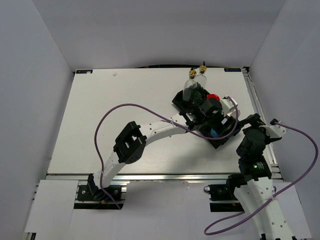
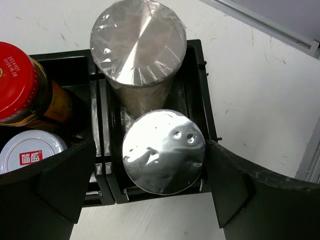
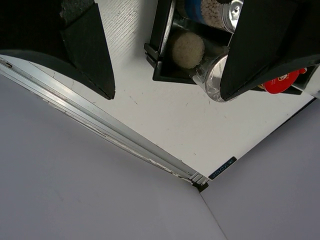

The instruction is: Organize the condiment bottles

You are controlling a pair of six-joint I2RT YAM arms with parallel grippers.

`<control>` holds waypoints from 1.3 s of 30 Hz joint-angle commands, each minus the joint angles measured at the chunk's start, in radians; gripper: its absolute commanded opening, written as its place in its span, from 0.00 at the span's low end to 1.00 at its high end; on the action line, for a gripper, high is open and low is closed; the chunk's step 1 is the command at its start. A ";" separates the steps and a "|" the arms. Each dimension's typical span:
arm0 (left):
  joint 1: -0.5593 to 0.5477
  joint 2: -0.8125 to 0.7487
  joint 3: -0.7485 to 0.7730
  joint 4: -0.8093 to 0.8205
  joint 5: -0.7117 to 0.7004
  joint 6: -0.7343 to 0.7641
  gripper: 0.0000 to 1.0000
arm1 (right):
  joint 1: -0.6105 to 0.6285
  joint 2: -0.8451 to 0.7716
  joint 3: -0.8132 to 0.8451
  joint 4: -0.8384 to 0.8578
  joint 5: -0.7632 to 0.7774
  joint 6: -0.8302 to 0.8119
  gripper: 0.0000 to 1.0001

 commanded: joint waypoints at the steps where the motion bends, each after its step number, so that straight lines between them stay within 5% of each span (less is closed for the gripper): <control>1: -0.005 -0.045 0.047 -0.004 -0.047 0.000 0.98 | -0.003 0.013 0.017 0.043 -0.004 -0.017 0.89; 8: -0.005 -0.209 -0.008 -0.087 -0.234 0.024 0.98 | -0.003 0.056 0.057 0.010 -0.042 -0.047 0.89; 13: 0.039 -0.465 -0.261 -0.037 -0.541 -0.026 0.98 | -0.003 0.117 0.080 -0.009 -0.059 -0.074 0.89; 20: 0.421 -0.904 -0.797 0.023 -0.650 -0.272 0.98 | -0.006 0.132 0.098 -0.033 -0.074 -0.043 0.90; 24: 0.624 -1.128 -1.041 0.082 -0.639 -0.393 0.98 | -0.006 0.157 0.109 -0.035 -0.111 -0.052 0.90; 29: 0.964 -1.200 -1.164 0.052 -0.503 -0.500 0.98 | -0.007 0.183 0.146 -0.076 -0.151 -0.034 0.90; 39: 0.997 -1.232 -1.201 0.060 -0.469 -0.502 0.98 | -0.007 0.137 0.126 -0.035 -0.200 -0.070 0.89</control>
